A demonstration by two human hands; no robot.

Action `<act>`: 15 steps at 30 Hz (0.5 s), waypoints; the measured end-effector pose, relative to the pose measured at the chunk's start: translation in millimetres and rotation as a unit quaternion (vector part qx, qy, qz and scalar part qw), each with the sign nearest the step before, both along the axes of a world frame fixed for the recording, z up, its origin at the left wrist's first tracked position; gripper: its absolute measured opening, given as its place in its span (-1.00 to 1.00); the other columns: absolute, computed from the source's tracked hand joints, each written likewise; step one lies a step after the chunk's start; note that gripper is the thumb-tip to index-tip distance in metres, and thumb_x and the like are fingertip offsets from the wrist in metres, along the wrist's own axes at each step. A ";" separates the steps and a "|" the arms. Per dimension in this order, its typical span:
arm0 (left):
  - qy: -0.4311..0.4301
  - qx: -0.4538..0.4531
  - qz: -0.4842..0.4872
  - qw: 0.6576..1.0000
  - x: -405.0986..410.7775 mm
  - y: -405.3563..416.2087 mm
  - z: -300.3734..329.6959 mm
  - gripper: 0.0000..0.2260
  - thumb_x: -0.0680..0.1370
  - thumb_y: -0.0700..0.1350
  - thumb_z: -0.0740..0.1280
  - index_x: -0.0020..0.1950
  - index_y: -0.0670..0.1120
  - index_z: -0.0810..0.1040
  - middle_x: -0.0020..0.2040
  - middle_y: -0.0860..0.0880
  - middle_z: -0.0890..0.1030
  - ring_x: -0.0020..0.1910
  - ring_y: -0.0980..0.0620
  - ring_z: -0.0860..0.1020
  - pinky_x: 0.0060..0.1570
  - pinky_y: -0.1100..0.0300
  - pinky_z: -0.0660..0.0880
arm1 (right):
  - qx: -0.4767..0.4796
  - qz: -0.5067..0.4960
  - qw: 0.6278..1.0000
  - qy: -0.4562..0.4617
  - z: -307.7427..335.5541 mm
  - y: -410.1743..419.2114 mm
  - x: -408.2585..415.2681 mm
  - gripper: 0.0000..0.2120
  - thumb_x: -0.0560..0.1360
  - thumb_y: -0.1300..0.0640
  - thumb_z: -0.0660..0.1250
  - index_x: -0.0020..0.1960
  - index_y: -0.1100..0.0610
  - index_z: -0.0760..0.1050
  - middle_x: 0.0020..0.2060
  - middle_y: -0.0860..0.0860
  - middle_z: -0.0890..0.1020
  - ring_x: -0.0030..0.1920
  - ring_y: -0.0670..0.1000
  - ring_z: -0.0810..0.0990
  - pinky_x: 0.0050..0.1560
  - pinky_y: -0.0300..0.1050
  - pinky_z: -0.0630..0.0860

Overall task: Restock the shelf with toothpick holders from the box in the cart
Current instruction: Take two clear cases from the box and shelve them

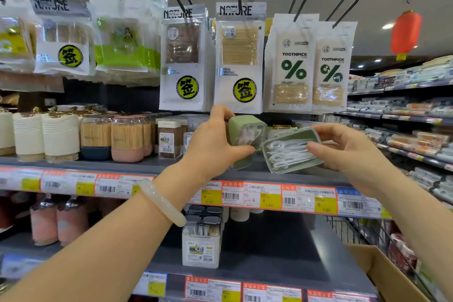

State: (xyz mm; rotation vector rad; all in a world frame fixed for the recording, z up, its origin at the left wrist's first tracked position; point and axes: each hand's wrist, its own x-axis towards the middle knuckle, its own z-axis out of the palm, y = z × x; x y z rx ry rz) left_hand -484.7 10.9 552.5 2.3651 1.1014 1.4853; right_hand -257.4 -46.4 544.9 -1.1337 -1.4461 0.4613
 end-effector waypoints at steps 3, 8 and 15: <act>0.045 0.029 0.046 0.997 2.9 1.4 2.5 -0.55 0.36 0.06 0.50 0.06 -0.01 0.33 -0.06 -0.01 0.56 -0.07 -0.04 0.52 -0.10 0.05 0.50 | -0.002 0.001 1.000 0.000 -0.8 -0.6 -1.4 -0.75 0.51 0.27 0.31 0.17 0.10 0.47 -0.08 0.00 0.61 -0.29 -0.23 0.59 -0.42 -0.43 0.44; 0.155 0.004 0.062 0.986 6.1 11.4 8.3 -0.43 0.50 0.17 0.31 0.47 0.14 0.22 0.22 -0.08 0.43 0.25 -0.10 0.35 0.21 0.04 0.35 | 0.028 -0.034 0.999 -0.010 -2.1 -2.4 0.5 -0.72 0.51 0.22 0.32 0.20 0.06 0.49 -0.01 0.01 0.62 -0.02 -0.02 0.62 -0.09 -0.21 0.59; 0.079 -0.122 -0.054 0.988 3.3 12.0 10.1 -0.31 0.45 -0.33 0.38 0.46 0.01 0.14 0.29 -0.07 0.40 0.11 -0.02 0.50 -0.01 0.18 0.54 | 0.038 -0.016 0.998 0.037 -1.7 -2.6 -1.0 -0.75 0.47 0.28 0.36 0.14 0.13 0.52 -0.05 0.03 0.65 -0.10 -0.08 0.64 -0.16 -0.33 0.59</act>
